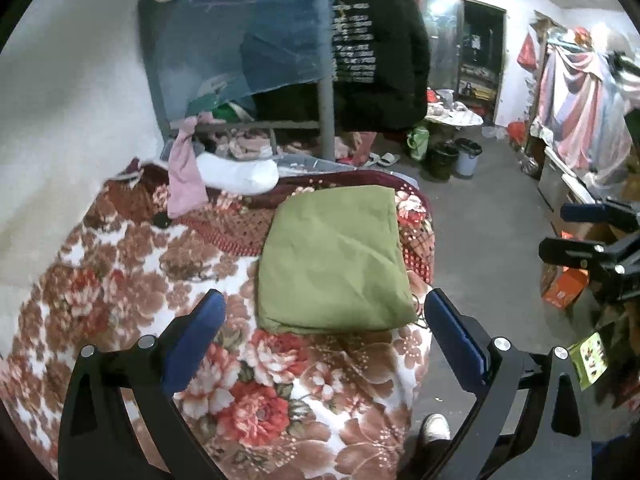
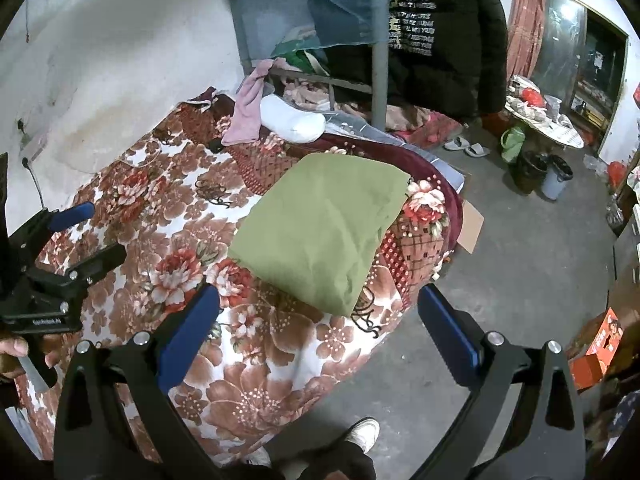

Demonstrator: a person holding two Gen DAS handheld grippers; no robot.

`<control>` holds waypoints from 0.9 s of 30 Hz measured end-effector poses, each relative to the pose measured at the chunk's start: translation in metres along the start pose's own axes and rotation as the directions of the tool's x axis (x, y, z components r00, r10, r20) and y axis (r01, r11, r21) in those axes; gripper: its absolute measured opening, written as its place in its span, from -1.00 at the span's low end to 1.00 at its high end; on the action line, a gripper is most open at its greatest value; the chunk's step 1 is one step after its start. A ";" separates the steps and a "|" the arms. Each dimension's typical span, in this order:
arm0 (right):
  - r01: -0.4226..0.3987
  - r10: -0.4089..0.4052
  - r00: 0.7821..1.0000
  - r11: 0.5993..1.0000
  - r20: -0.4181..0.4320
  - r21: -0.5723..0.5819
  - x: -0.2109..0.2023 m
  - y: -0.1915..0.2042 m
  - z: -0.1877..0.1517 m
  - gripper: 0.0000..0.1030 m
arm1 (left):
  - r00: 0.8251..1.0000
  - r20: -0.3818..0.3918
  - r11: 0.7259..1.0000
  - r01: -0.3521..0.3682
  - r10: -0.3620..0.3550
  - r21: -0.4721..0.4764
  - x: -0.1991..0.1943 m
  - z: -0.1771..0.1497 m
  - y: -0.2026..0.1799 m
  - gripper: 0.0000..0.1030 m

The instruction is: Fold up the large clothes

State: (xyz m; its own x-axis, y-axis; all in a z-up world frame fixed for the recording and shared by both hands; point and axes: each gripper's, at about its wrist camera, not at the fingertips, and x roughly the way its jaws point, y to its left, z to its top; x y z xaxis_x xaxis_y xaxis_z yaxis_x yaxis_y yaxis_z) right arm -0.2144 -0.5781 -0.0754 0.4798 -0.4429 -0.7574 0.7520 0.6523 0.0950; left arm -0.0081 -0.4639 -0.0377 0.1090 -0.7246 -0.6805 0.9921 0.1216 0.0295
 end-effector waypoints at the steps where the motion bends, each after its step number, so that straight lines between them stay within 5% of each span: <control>1: 0.000 0.000 1.000 1.000 0.001 0.001 -0.001 -0.001 0.001 0.90 | 1.000 0.007 1.000 -0.004 0.004 0.007 -0.001 0.002 -0.001 0.90; 27: -0.025 0.025 1.000 1.000 0.010 -0.018 -0.002 -0.001 0.010 0.90 | 0.999 0.026 1.000 0.019 -0.019 0.018 -0.008 0.022 0.004 0.90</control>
State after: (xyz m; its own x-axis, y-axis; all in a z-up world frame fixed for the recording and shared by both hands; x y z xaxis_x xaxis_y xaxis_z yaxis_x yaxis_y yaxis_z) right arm -0.2117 -0.5836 -0.0674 0.5029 -0.4322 -0.7485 0.7316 0.6740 0.1024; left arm -0.0041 -0.4725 -0.0158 0.0915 -0.7440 -0.6619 0.9950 0.0955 0.0302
